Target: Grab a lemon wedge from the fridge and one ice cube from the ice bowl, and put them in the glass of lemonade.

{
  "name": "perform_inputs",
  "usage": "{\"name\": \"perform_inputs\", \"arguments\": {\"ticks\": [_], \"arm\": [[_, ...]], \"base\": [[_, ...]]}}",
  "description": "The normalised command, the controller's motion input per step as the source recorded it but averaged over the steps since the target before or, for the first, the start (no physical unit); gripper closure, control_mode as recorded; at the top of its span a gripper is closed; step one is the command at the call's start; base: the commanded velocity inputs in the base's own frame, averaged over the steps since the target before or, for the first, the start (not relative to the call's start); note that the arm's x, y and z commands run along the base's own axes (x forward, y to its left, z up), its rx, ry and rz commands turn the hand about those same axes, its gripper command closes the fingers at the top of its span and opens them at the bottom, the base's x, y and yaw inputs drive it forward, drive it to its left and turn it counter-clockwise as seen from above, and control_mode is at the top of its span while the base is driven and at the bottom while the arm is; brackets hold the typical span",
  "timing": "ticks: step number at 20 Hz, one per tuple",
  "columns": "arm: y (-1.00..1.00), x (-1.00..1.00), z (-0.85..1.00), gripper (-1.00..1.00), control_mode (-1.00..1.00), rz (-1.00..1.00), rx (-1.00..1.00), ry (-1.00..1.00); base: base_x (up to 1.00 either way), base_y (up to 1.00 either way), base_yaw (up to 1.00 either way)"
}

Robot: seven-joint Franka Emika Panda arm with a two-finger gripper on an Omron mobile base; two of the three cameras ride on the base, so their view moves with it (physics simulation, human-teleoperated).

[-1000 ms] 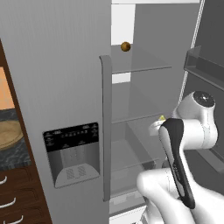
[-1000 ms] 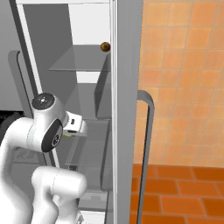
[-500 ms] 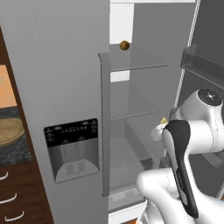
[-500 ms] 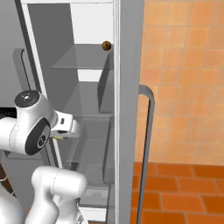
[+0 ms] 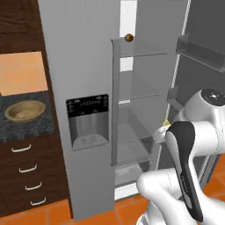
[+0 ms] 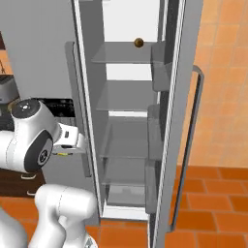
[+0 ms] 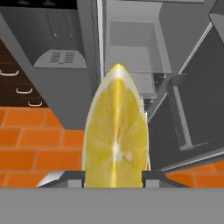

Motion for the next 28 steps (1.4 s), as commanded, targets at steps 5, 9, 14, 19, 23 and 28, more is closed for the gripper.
{"name": "perform_inputs", "arguments": {"ticks": [5,9,14,19,23,28], "arm": [[0.00,0.00,0.00,1.00,1.00,0.00,0.00,0.00],[0.00,0.00,0.00,1.00,1.00,0.00,0.00,0.00],[0.00,0.00,0.00,1.00,1.00,0.00,0.00,0.00],[0.00,0.00,0.00,1.00,1.00,0.00,0.00,0.00],[0.00,0.00,0.00,1.00,1.00,0.00,0.00,0.00],[0.00,0.00,0.00,1.00,1.00,0.00,0.00,0.00]], "base": [[0.00,1.00,0.00],[0.00,1.00,0.00],[0.13,1.00,0.00],[0.56,0.77,-0.18],[0.73,0.70,-0.30],[0.86,0.75,-0.31]]}}
